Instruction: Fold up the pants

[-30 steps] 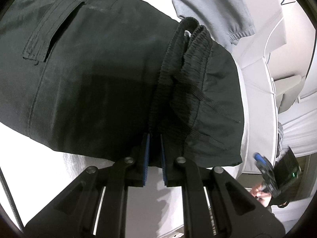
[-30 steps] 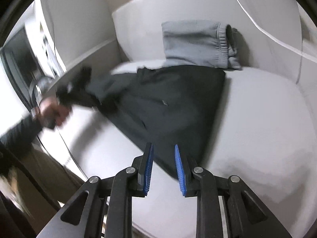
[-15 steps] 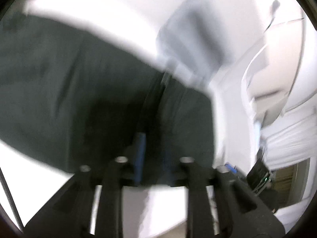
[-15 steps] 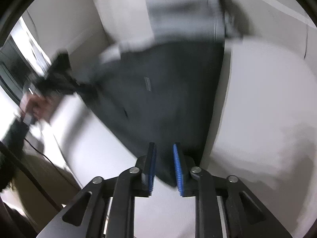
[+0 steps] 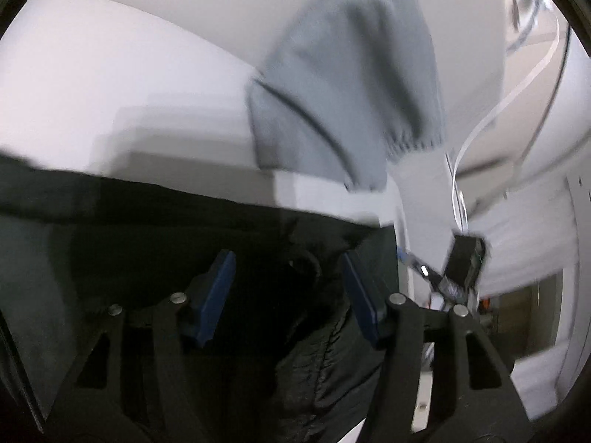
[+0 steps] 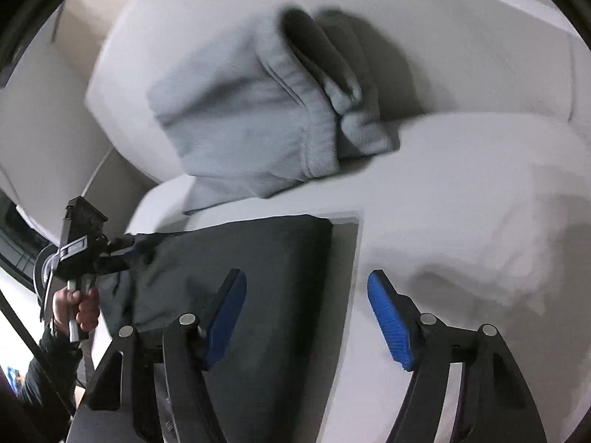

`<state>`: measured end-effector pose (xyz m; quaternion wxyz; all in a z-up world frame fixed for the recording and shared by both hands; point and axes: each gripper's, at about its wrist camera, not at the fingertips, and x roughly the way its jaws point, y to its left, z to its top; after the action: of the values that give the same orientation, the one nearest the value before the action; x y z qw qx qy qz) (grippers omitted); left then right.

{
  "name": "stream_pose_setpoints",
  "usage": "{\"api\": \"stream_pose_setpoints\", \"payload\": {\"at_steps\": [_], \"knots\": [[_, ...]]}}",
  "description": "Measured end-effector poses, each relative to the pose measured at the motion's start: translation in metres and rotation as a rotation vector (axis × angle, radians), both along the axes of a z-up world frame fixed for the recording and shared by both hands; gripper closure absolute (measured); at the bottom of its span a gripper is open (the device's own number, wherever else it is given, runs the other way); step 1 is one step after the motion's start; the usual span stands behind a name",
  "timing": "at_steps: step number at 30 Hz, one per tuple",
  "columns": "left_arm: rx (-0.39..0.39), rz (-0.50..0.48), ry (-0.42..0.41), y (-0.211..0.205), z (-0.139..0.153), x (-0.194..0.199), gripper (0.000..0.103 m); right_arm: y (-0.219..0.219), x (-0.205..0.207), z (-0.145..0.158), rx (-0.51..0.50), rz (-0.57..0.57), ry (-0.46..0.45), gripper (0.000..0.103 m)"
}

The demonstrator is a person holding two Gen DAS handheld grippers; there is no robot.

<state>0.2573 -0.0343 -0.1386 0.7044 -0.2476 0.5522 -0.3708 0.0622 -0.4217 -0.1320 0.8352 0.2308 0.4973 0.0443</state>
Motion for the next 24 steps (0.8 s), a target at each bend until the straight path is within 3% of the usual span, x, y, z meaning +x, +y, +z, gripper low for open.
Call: {"api": "stream_pose_setpoints", "payload": {"at_steps": [2, 3, 4, 5, 6, 10, 12, 14, 17, 19, 21, 24], "knots": [[-0.011, -0.039, -0.029, -0.008, 0.000, -0.002, 0.078, 0.003, 0.007, -0.014, 0.046, 0.015, 0.013, 0.033], [-0.014, -0.029, -0.022, -0.008, -0.001, -0.001, 0.082, 0.004, 0.008, -0.014, 0.060, 0.025, -0.014, 0.039], [-0.023, -0.007, -0.010, -0.006, -0.003, -0.001, 0.083, 0.004, 0.012, -0.016, 0.093, 0.037, -0.030, 0.052], [-0.036, 0.012, -0.001, -0.002, -0.006, -0.001, 0.084, 0.004, 0.015, -0.020, 0.134, 0.035, -0.024, 0.078], [-0.036, 0.025, -0.002, 0.000, -0.008, -0.003, 0.085, 0.004, 0.015, -0.021, 0.132, 0.018, -0.020, 0.080], [-0.065, 0.109, 0.048, 0.021, -0.029, -0.003, 0.087, 0.007, 0.009, -0.025, 0.075, 0.019, -0.021, 0.083], [-0.029, 0.098, -0.008, 0.020, -0.027, -0.006, 0.087, 0.001, 0.006, -0.031, 0.099, -0.010, -0.028, 0.087], [-0.020, 0.092, -0.007, 0.019, -0.024, -0.005, 0.085, 0.003, 0.006, -0.030, 0.073, 0.001, -0.033, 0.087], [0.011, 0.129, -0.019, 0.028, -0.008, -0.004, 0.082, 0.011, 0.012, -0.024, 0.014, 0.024, -0.018, 0.085], [0.040, 0.153, -0.058, 0.038, 0.009, -0.008, 0.071, 0.015, 0.011, -0.017, -0.029, 0.033, -0.002, 0.079], [0.019, 0.135, -0.110, 0.046, 0.028, -0.017, 0.071, 0.021, 0.008, -0.002, -0.137, 0.030, -0.005, 0.074], [-0.028, 0.058, -0.164, 0.039, 0.042, -0.032, 0.070, 0.027, 0.000, 0.024, -0.212, 0.035, -0.082, 0.074]]}}
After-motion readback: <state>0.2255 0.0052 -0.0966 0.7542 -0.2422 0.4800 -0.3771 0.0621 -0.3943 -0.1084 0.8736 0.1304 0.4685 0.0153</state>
